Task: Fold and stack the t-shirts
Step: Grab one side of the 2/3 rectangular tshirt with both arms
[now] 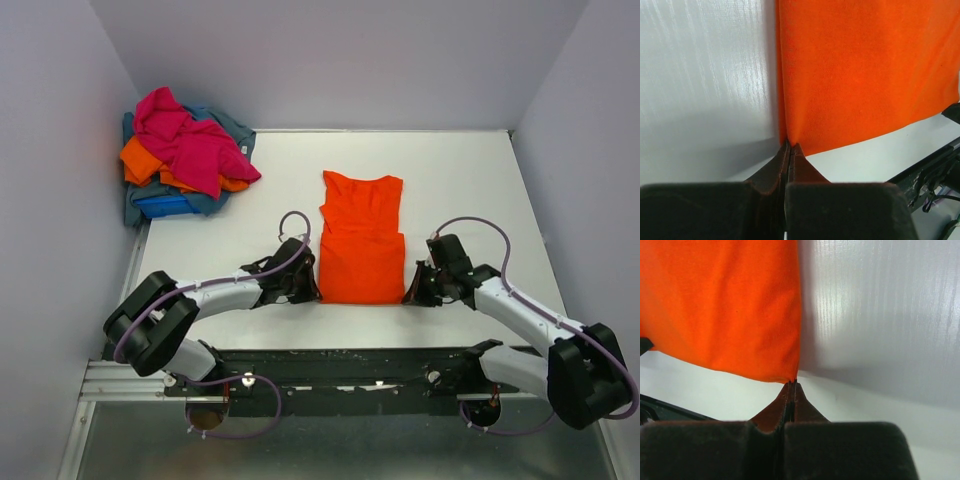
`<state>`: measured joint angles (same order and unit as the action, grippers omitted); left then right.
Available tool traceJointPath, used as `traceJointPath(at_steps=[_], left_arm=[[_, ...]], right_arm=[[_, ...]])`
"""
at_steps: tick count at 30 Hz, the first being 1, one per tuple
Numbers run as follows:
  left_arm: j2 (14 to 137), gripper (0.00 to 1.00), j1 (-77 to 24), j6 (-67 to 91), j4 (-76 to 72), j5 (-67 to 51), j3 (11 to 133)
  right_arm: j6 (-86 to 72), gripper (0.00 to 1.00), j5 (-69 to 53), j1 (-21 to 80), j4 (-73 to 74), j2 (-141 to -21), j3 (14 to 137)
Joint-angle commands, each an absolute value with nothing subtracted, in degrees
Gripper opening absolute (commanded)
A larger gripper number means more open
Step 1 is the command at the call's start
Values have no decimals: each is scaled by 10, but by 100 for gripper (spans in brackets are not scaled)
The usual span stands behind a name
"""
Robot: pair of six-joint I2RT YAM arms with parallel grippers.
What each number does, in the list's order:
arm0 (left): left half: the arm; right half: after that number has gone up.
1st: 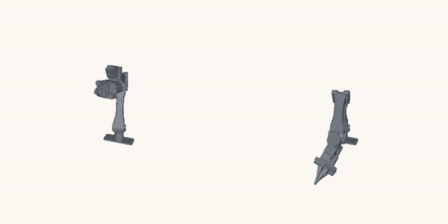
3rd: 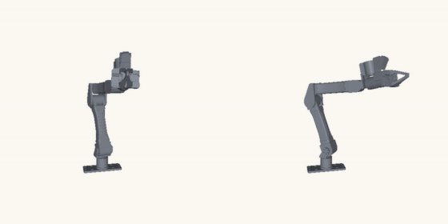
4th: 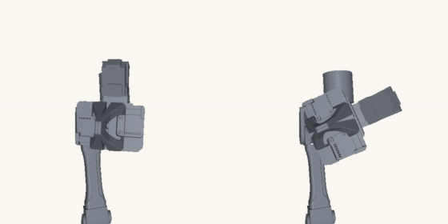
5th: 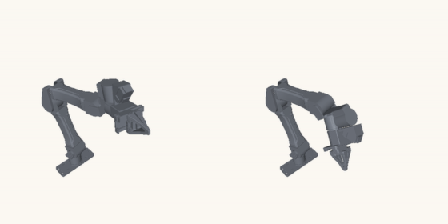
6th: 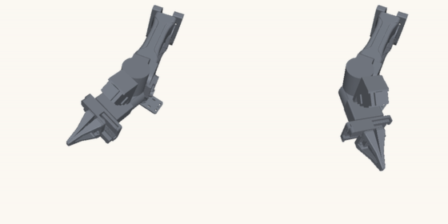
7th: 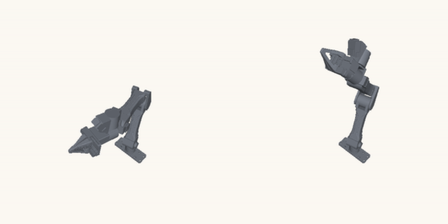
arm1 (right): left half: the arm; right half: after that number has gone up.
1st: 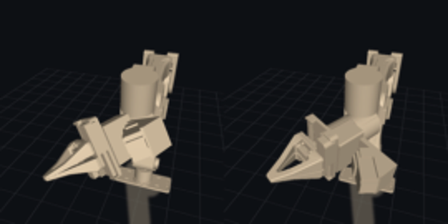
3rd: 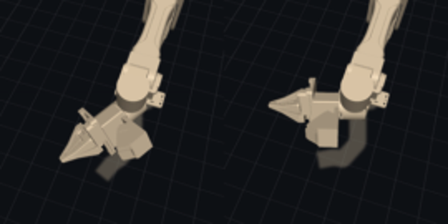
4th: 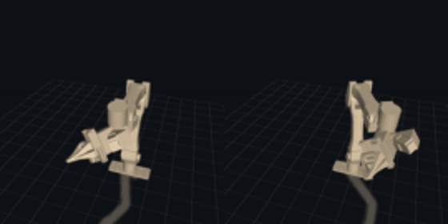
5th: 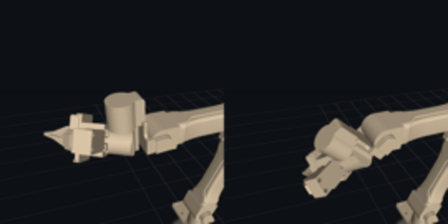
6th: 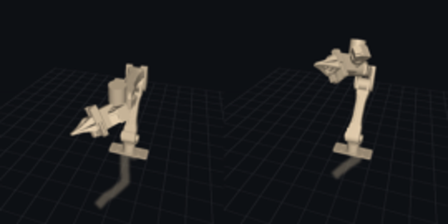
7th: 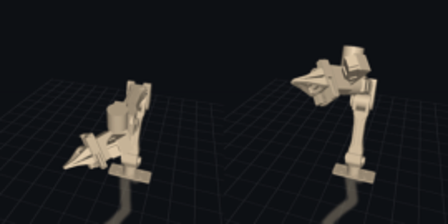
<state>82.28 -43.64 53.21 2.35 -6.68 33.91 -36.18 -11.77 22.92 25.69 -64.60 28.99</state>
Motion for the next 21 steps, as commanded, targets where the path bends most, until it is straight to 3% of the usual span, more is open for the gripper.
traceJointPath(at_steps=[1,2,4,6,21], left_arm=[[809,0,-442,523,52,-47,347],[808,2,-442,523,56,-49,346],[809,21,-444,523,64,-47,345],[810,27,-445,523,64,-47,341],[813,32,-446,495,125,-9,369]], right_arm=[[-354,1,-110,231,287,-624,308],[-354,1,-109,232,288,-622,308],[-354,1,-107,231,289,-621,307],[-353,1,-107,231,290,-621,306],[-355,1,-108,231,275,-635,299]])
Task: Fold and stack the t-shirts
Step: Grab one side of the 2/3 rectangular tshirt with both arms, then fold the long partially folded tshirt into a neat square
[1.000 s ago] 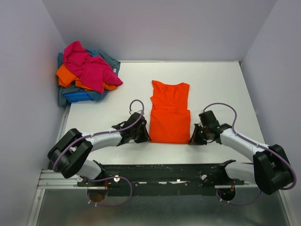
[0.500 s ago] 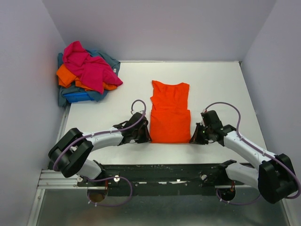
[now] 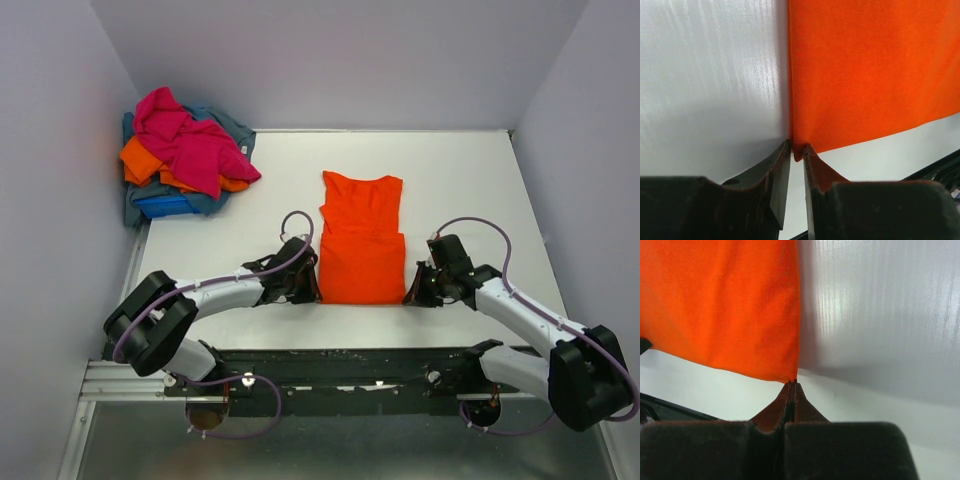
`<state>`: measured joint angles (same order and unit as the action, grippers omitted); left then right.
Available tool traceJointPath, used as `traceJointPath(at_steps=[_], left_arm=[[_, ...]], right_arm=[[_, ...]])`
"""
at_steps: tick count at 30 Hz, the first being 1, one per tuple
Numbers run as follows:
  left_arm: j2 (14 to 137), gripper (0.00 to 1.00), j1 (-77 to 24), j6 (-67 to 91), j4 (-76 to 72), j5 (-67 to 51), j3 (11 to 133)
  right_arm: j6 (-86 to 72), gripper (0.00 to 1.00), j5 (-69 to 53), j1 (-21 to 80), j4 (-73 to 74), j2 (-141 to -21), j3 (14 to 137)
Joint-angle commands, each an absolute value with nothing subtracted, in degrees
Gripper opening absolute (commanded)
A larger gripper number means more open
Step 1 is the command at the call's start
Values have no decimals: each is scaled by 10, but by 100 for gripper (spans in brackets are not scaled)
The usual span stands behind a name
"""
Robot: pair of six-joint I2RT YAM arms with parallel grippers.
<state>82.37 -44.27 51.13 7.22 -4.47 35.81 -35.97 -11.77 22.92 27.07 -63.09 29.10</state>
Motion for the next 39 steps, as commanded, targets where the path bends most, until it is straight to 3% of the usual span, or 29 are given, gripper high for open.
traceJointPath(at_steps=[1,15,17,21,33,39], left_arm=[[811,33,-446,495,130,-6,371],[853,34,-466,507,91,-40,374],[857,27,-468,505,91,-40,374],[848,0,-468,500,104,-23,375],[745,0,-468,495,184,-26,400],[729,0,-453,468,242,-15,476]], right_arm=[[-354,1,-109,231,274,-637,299],[-353,1,-113,232,267,-643,295],[-354,1,-115,232,268,-642,296],[-355,1,-116,232,276,-632,301],[-352,1,-129,232,377,-529,336],[-348,1,-89,230,412,-509,392]])
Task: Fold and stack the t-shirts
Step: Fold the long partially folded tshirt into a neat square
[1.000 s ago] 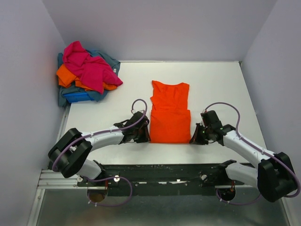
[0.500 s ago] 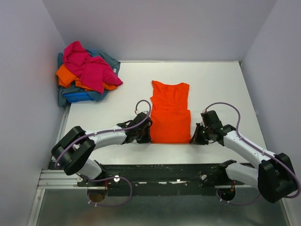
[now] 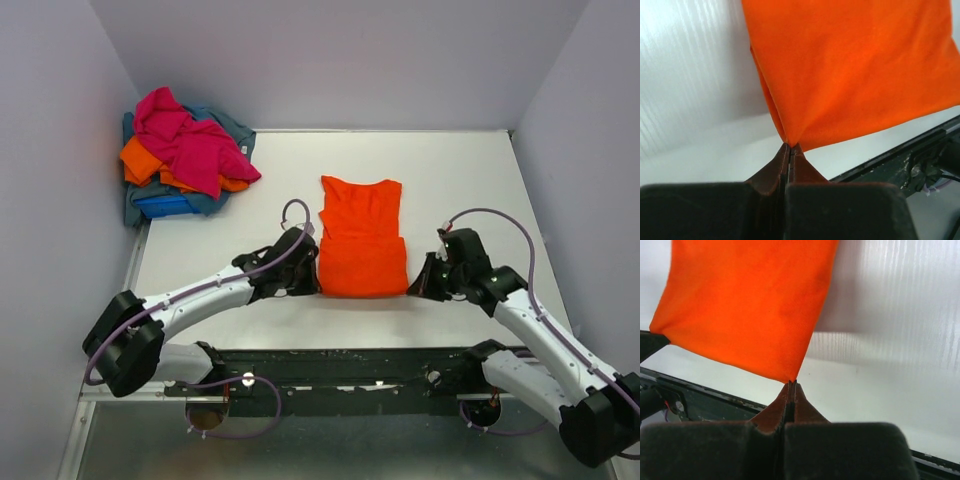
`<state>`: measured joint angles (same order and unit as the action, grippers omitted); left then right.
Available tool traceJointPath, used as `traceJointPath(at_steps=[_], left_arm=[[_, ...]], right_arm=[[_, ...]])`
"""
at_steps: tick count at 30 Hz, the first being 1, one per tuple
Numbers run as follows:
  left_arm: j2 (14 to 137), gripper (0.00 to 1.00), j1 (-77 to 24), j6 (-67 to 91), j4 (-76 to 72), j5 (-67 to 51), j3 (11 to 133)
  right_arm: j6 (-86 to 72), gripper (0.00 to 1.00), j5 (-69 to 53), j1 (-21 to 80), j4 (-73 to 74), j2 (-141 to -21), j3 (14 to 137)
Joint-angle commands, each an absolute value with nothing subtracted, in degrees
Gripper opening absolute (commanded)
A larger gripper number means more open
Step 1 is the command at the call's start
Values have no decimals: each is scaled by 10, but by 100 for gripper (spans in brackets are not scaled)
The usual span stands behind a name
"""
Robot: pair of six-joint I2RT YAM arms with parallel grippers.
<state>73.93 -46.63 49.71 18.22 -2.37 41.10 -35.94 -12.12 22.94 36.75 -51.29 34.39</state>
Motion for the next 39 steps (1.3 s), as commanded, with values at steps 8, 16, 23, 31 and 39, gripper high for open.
traceJointPath(at_steps=[8,16,23,31,39], left_arm=[[805,0,-353,407,268,-53,629],[972,0,-286,375,279,-71,818],[1112,0,-246,370,284,-84,962],[1238,2,-212,393,244,-133,1085],[1307,82,-193,387,156,-189,1117]], right_arm=[[-312,1,-55,195,405,-648,552],[-291,1,-84,126,385,-834,735],[-289,1,-121,86,380,-996,873],[-297,1,-142,62,375,-1167,1039],[-300,52,-106,59,409,-1272,1151]])
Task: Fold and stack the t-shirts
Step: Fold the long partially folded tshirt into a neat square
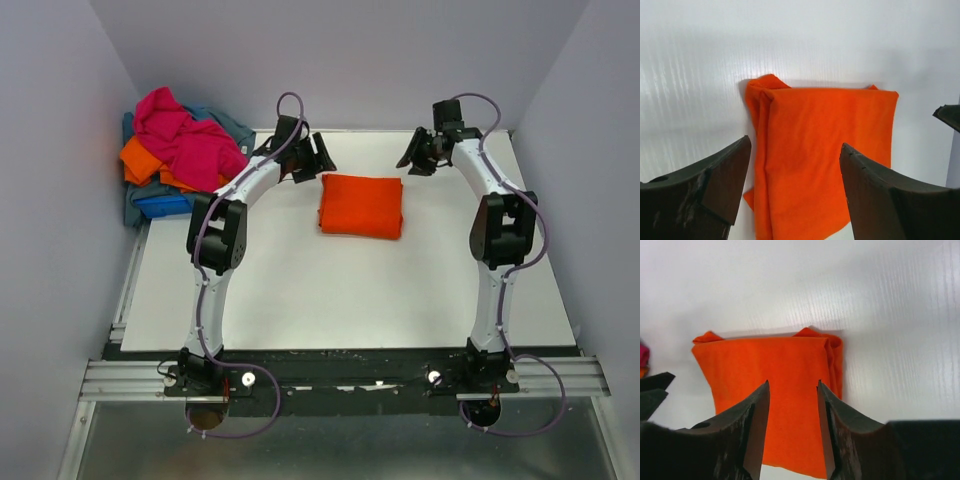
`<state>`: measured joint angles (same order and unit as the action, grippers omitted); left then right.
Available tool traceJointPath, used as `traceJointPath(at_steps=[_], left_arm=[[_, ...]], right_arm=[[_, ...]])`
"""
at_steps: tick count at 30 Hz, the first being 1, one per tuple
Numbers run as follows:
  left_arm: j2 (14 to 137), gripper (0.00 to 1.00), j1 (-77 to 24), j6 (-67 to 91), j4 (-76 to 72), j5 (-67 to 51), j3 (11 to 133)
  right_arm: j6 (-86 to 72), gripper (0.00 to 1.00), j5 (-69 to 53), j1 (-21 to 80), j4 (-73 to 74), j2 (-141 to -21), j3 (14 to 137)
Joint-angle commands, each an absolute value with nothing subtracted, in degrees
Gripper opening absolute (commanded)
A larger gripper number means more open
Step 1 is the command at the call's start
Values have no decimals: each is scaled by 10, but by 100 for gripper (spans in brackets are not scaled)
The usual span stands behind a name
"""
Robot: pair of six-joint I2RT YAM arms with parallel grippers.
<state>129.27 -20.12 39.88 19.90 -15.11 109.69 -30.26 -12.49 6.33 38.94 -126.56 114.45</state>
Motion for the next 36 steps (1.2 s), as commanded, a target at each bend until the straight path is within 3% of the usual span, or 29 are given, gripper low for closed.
traceJointPath(at_steps=[1,5,10,21,36], left_arm=[[1301,82,-193,382,146,-189,1107],[1274,82,-192,373,105,-189,1056],[1265,79,-192,369,102,-173,1019],[1299,70,-192,374,94,-167,1016],[1345,66,-192,386,77,-170,1043]], right_arm=[[-301,52,-103,59,396,-1259,1129],[-289,51,-112,59,317,-1206,1027],[-281,50,-120,59,306,-1209,987],[-292,44,-124,59,307,-1266,1026],[-297,36,-132,59,325,-1332,1079]])
